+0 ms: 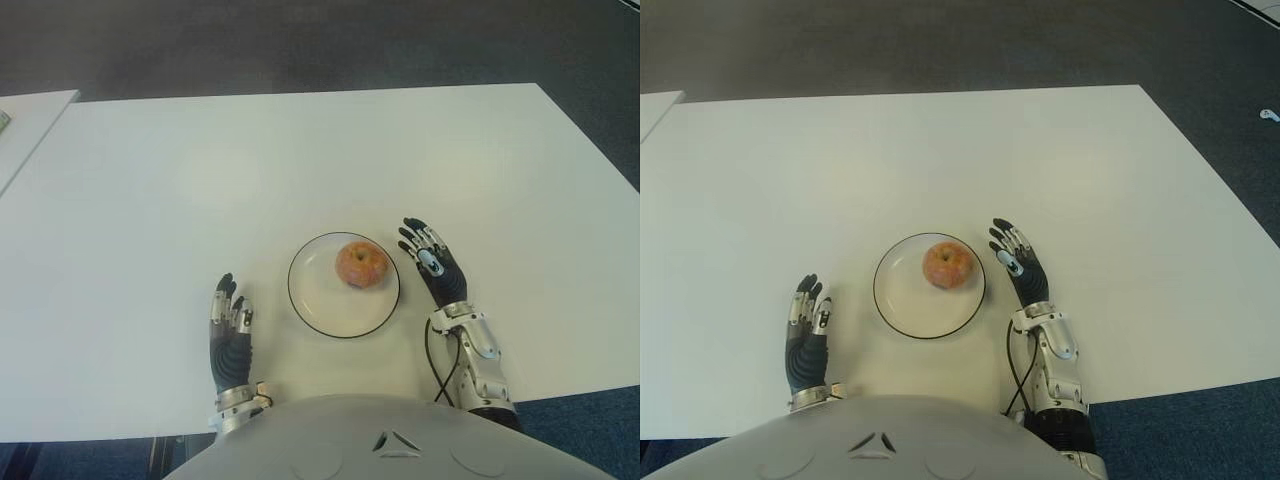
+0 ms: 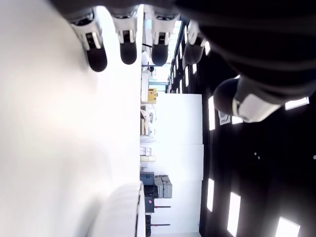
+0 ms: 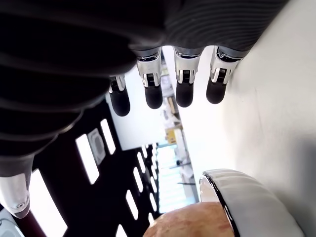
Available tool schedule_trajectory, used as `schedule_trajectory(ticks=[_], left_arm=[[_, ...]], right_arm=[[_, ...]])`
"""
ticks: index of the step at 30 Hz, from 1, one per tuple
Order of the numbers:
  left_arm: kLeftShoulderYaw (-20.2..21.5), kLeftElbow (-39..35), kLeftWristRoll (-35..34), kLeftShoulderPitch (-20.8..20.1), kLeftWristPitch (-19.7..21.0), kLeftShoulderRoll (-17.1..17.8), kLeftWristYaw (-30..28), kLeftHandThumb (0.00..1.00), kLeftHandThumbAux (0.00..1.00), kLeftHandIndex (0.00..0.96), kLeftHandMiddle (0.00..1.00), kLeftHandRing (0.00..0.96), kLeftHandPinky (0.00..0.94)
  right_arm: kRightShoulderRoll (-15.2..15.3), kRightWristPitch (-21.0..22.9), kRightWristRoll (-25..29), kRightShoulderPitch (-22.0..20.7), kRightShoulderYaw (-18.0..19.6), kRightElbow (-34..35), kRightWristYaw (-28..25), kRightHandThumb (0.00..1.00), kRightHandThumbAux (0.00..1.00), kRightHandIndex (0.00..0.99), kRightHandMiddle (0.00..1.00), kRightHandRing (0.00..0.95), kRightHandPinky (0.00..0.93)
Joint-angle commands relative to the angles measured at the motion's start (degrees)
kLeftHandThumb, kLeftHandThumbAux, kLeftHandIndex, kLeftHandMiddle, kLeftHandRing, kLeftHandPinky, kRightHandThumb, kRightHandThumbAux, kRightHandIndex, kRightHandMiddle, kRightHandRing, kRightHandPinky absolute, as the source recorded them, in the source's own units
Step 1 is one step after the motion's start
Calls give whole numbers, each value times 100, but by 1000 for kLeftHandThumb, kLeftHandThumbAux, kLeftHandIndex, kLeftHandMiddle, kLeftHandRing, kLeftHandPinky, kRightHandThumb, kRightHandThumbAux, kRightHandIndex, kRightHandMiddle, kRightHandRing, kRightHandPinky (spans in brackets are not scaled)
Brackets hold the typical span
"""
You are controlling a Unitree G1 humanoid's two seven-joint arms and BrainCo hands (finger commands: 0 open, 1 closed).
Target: Put the apples into the plate.
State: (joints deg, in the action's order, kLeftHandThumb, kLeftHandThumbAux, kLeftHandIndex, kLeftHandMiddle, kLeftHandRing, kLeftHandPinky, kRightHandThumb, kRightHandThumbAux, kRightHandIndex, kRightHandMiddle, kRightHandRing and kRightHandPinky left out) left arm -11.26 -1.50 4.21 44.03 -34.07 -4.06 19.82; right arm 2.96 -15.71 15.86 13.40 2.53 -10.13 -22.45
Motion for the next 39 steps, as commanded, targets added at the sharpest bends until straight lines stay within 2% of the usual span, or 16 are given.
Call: schedule_trajectory(ticks=[1, 13, 18, 23, 30, 34, 39], left_arm=[[133, -13, -158, -15, 267, -57, -183, 125, 472, 65, 11, 1, 2], [295, 16, -288, -220, 282, -44, -546, 121, 476, 58, 0, 0, 3], [364, -54, -437, -321, 466, -16, -736, 125, 489, 64, 3, 0, 21], [460, -183, -511, -544, 651, -59, -834, 133, 486, 75, 15, 0, 38], [486, -102, -462, -636, 824, 35, -1022, 113, 482, 81, 38, 14, 42], [470, -41, -441, -671, 794, 36, -1125, 101, 495, 85, 55, 39, 78], [469, 157, -570, -751, 567, -26, -1274, 106, 486, 92, 72, 62, 100]], right_arm=[[-57, 41, 1, 106, -12, -487, -96, 202, 536, 128, 134, 96, 122], [-125, -71, 119, -190, 109, -1139, -341, 218, 505, 124, 186, 135, 124], [-105, -143, 41, -228, 95, -1243, -360, 212, 502, 119, 180, 129, 107], [-116, -165, 31, -229, 96, -1257, -358, 216, 514, 116, 179, 130, 120], [-85, -129, 89, -283, 174, -1298, -354, 227, 530, 119, 177, 135, 137], [-55, -144, 100, -313, 216, -1329, -373, 225, 537, 121, 178, 137, 140], [-41, -233, 95, -326, 259, -1360, -390, 217, 538, 119, 176, 136, 131]])
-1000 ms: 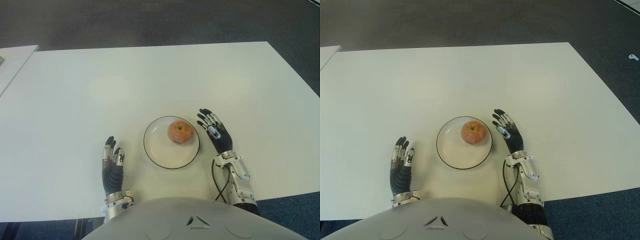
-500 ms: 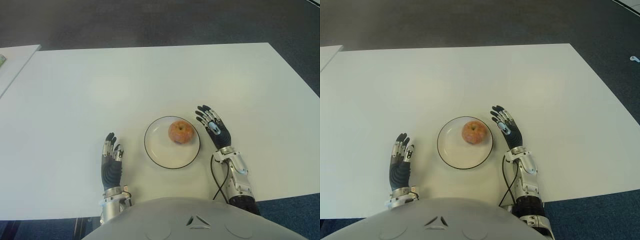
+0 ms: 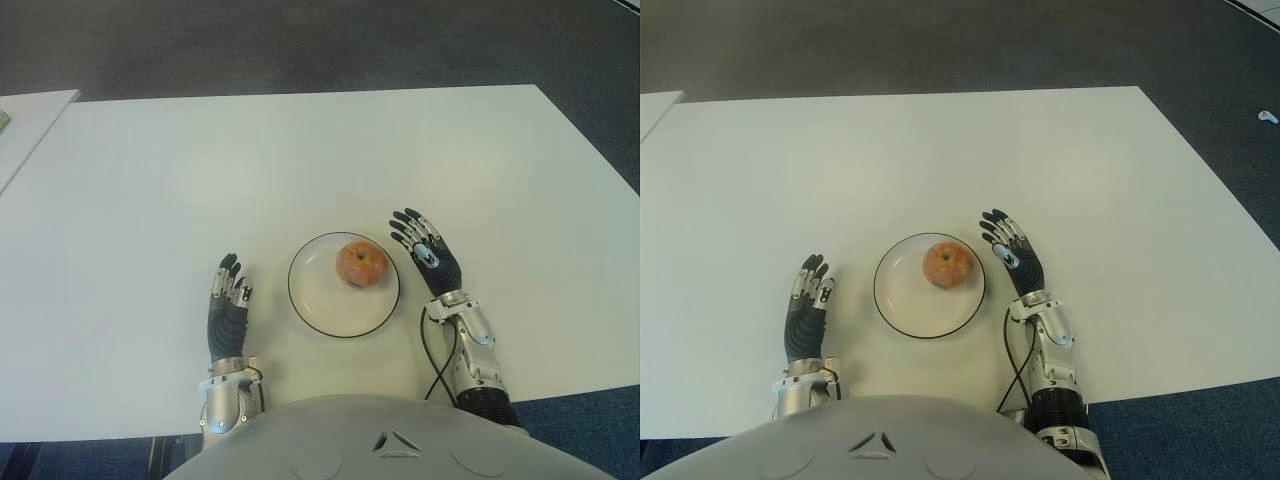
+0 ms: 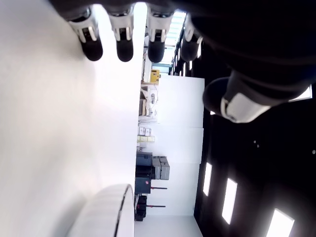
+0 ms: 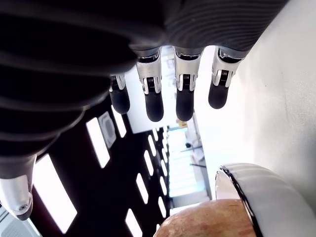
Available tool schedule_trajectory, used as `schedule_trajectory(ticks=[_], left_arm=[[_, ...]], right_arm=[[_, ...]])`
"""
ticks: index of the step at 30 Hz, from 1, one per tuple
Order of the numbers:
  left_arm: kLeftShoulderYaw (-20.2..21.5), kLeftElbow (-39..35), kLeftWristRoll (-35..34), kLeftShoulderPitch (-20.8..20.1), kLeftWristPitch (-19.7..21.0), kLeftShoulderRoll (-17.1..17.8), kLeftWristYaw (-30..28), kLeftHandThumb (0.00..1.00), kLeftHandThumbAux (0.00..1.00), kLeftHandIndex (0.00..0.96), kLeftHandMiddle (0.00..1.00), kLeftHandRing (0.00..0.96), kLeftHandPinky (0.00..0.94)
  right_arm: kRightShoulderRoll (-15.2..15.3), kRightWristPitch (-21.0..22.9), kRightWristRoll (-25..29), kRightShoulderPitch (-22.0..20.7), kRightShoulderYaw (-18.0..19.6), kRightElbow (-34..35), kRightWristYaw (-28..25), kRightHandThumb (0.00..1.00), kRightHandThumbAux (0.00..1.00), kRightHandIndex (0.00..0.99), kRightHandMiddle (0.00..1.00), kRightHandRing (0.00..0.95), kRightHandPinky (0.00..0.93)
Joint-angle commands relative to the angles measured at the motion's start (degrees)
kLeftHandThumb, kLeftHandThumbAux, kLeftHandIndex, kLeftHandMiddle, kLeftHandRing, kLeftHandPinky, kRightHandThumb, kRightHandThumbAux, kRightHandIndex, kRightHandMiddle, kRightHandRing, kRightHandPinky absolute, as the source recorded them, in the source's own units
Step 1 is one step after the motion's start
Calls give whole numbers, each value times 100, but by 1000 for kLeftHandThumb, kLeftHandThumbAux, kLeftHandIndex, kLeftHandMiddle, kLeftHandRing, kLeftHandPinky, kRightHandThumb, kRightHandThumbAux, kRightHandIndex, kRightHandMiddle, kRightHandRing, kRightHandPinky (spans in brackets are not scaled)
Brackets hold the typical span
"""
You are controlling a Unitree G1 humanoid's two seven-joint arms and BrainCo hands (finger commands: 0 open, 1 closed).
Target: Put the apples into the plate.
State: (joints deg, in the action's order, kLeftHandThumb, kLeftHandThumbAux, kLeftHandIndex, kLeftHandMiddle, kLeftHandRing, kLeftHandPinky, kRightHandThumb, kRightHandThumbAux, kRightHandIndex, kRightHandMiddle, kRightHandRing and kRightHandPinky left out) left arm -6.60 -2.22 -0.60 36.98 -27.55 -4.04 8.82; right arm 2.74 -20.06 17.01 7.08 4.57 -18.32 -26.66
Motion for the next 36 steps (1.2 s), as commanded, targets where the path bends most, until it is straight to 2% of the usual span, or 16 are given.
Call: schedule_trajectory(ticks=[1, 10, 20, 28, 36], left_arm=[[2, 286, -48, -59, -131, -30, -178, 108, 482, 93, 74, 66, 102], [-26, 526, 144, -91, -330, -28, -203, 122, 483, 87, 77, 80, 118], [1, 637, 117, -183, -549, -48, -244, 130, 487, 87, 78, 78, 103], [24, 645, 93, -34, -483, -41, -272, 140, 490, 82, 72, 73, 104], [23, 557, 223, 12, -509, -132, -179, 142, 510, 81, 73, 82, 124]], right_arm=[[-20, 183, -22, 313, 69, -532, 44, 215, 536, 118, 176, 136, 129], [-33, 100, -45, 401, 130, -467, 115, 189, 502, 114, 159, 119, 114], [10, -144, -200, 747, 131, -290, 225, 192, 513, 119, 136, 97, 112], [47, -266, -169, 966, 178, -166, 270, 205, 522, 130, 123, 80, 99], [42, -138, -153, 1369, 123, 323, 391, 208, 523, 117, 115, 73, 93]])
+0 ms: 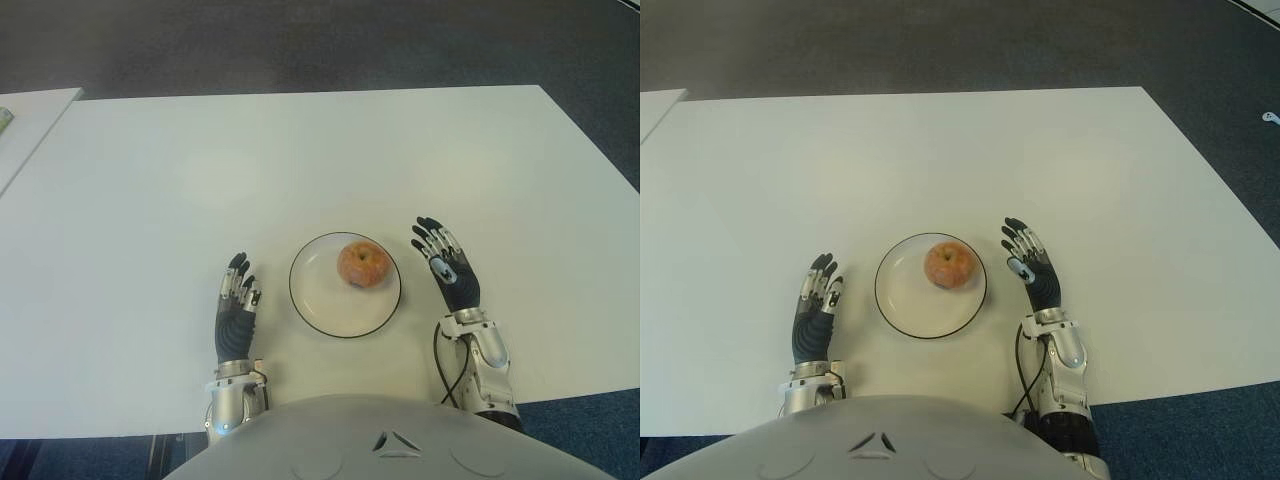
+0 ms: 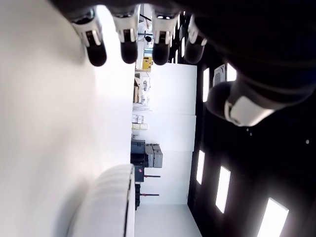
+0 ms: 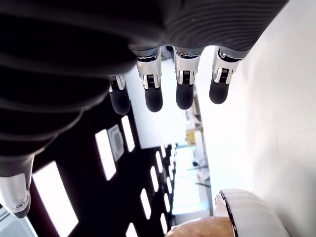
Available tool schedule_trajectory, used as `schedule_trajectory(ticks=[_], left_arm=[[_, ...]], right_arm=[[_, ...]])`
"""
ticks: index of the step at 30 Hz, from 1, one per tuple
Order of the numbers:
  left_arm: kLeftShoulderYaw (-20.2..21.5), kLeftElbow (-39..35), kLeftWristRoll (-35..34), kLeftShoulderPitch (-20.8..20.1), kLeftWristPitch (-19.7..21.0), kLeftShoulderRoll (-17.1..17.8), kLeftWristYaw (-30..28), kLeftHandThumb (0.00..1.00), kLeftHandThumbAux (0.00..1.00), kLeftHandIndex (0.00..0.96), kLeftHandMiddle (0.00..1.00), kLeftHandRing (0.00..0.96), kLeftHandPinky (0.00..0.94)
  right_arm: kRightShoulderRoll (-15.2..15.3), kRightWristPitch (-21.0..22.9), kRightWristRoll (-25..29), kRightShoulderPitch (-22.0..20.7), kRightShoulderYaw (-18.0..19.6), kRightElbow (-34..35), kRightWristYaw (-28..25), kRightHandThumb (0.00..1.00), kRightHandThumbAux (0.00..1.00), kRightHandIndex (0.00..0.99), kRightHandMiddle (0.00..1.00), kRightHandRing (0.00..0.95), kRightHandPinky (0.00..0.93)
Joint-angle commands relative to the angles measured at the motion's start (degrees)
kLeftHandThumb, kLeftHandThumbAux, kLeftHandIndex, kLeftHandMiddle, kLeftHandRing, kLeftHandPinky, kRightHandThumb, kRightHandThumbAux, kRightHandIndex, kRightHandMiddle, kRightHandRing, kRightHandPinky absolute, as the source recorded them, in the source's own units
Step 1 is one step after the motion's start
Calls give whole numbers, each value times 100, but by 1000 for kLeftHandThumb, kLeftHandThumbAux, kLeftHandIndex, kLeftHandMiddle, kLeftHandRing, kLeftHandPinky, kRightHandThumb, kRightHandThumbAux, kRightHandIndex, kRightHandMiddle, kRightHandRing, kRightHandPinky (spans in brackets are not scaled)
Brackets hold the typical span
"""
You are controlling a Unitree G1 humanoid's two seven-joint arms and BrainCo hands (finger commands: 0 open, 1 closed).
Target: Put the apples into the plate.
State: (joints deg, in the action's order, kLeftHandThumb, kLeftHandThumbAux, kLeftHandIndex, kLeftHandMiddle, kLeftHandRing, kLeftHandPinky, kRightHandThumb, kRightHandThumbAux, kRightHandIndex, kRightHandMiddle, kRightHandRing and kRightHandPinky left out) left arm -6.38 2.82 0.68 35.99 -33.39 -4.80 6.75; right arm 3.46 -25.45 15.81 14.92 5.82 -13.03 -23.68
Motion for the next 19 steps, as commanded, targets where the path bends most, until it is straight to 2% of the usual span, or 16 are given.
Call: schedule_trajectory(ticks=[1, 8, 19], left_arm=[[8, 46, 119, 121, 60, -43, 26, 141, 511, 80, 73, 82, 125], [39, 47, 222, 158, -100, -1, -4, 137, 508, 75, 62, 73, 122], [98, -110, 76, 234, 122, -10, -35, 134, 485, 98, 92, 96, 135]], right_arm=[[-28, 425, -15, 615, -7, -170, 94, 210, 523, 117, 115, 72, 92], [-44, 557, 103, 796, -25, 28, 80, 222, 518, 120, 122, 75, 84], [-45, 585, 106, 1008, -35, 203, 90, 231, 517, 116, 140, 92, 94]])
